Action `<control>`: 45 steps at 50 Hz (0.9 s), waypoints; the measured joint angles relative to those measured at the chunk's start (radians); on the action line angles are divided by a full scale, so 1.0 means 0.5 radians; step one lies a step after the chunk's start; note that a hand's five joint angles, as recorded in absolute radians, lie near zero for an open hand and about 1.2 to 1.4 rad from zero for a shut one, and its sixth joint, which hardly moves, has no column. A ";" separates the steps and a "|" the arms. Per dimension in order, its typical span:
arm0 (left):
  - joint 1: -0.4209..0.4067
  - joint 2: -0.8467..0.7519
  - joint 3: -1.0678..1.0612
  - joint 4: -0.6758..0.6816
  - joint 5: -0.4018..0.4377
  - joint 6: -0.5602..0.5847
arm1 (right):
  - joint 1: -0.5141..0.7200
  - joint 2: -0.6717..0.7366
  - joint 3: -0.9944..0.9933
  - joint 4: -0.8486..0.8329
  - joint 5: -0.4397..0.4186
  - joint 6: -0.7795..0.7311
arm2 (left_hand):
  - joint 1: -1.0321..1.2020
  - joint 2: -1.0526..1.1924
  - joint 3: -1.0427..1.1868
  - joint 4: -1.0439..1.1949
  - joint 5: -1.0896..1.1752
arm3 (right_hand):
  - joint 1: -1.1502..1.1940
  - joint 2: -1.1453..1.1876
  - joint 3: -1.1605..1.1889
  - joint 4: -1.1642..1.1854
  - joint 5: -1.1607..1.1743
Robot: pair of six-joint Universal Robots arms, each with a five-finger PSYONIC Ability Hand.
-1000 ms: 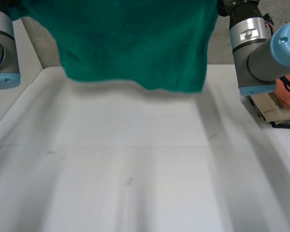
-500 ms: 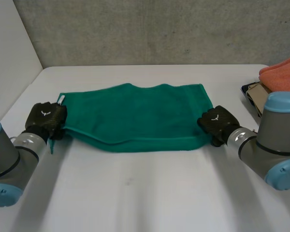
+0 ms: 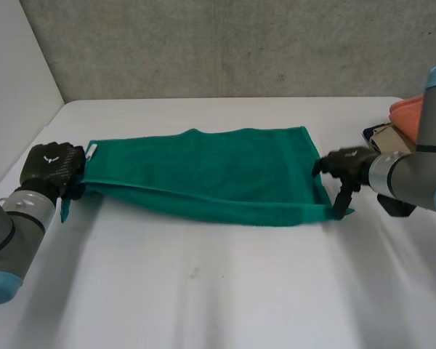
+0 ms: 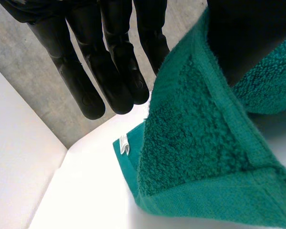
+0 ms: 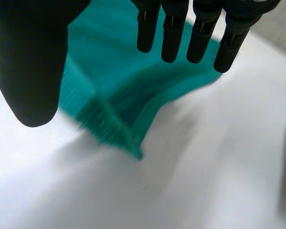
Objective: Fold the laundry.
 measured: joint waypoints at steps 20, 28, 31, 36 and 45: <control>-0.008 0.062 0.077 -0.393 0.003 0.016 | 0.030 -0.044 0.510 -0.639 0.101 0.039 | 0.000 0.000 0.000 0.000 0.000 | 1.522 1.611 1.687 1.669 1.693; 0.015 0.330 0.063 -1.092 0.032 0.196 | -0.071 -0.534 0.842 -0.528 0.089 -0.425 | 0.000 0.000 0.000 0.000 0.000 | 1.522 1.611 1.687 1.674 1.693; 0.037 0.447 0.037 -1.457 0.061 0.358 | -0.138 -0.751 1.010 -0.301 0.075 -0.766 | 0.000 0.000 0.000 0.000 0.000 | 1.522 1.611 1.687 1.674 1.693; 0.087 0.569 -0.043 -1.903 0.155 0.609 | -0.222 -0.979 1.240 0.026 0.061 -1.216 | 0.000 0.000 0.000 0.000 0.000 | 1.522 1.611 1.687 1.675 1.693; 0.095 0.498 -0.089 -1.815 0.329 0.771 | -0.161 -0.885 1.260 -0.098 0.054 -1.192 | 0.000 0.000 0.000 0.000 0.000 | 1.522 1.611 1.688 1.676 1.701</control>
